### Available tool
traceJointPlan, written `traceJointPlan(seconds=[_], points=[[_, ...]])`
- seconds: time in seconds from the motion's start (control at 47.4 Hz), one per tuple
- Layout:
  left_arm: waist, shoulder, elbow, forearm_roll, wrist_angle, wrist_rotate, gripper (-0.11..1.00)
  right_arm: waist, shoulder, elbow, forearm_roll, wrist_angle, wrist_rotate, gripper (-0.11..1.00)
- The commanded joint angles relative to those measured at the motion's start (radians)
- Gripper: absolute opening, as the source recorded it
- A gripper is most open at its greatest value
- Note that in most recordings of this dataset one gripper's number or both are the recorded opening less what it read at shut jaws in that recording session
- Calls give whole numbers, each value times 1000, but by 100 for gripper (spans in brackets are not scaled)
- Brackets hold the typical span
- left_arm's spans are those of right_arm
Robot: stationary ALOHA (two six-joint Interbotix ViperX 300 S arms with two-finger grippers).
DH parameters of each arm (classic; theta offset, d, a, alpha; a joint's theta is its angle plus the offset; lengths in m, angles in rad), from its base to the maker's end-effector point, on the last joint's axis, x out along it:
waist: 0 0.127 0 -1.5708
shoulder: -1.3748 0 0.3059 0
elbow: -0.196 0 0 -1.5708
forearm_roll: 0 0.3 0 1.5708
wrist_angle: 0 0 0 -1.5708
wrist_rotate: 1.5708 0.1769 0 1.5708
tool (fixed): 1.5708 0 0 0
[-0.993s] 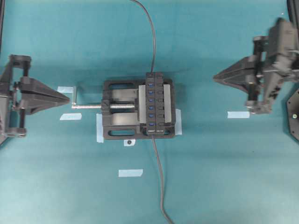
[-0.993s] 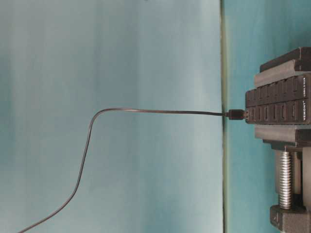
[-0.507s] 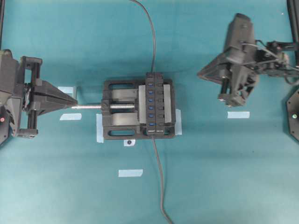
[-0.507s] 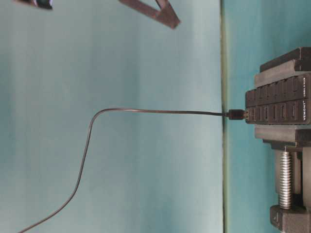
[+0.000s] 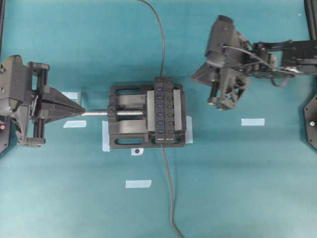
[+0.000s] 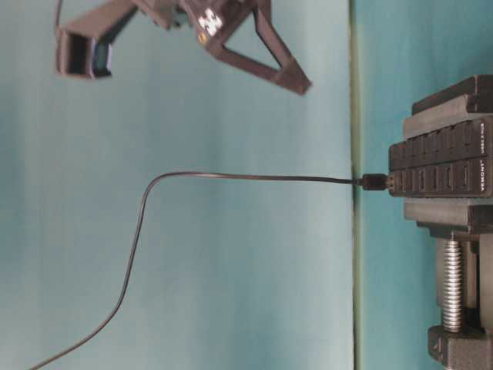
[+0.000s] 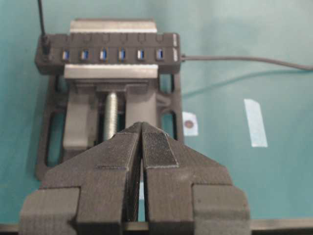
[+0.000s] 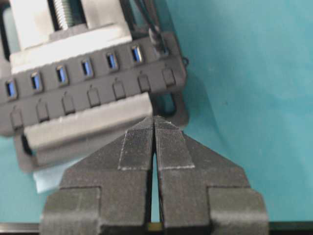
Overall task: Insert the USB into the second port from the front of the fixed hub.
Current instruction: 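Lower the open right gripper around the black USB plug at the hub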
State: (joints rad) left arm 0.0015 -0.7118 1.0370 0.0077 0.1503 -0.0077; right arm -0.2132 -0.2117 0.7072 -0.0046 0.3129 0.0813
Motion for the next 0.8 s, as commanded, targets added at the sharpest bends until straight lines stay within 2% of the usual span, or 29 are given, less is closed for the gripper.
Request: traceJointPlan(seconds=[0.0,0.19,0.507,0.781], points=[[2,0,-35,0,-8,-2,0,-3,11,-38,-2,-5,-2,0],[2,0,-38,0,-8,-2,0,-3,58,-74,-2,-3,-11,0],[2,2,-37,0,-8,-2,0,-3,138,-143,-2,0,-71,0],[0,2,-35,0,-8,-2,0,-3,175,-156,-2,-6,-84,0]])
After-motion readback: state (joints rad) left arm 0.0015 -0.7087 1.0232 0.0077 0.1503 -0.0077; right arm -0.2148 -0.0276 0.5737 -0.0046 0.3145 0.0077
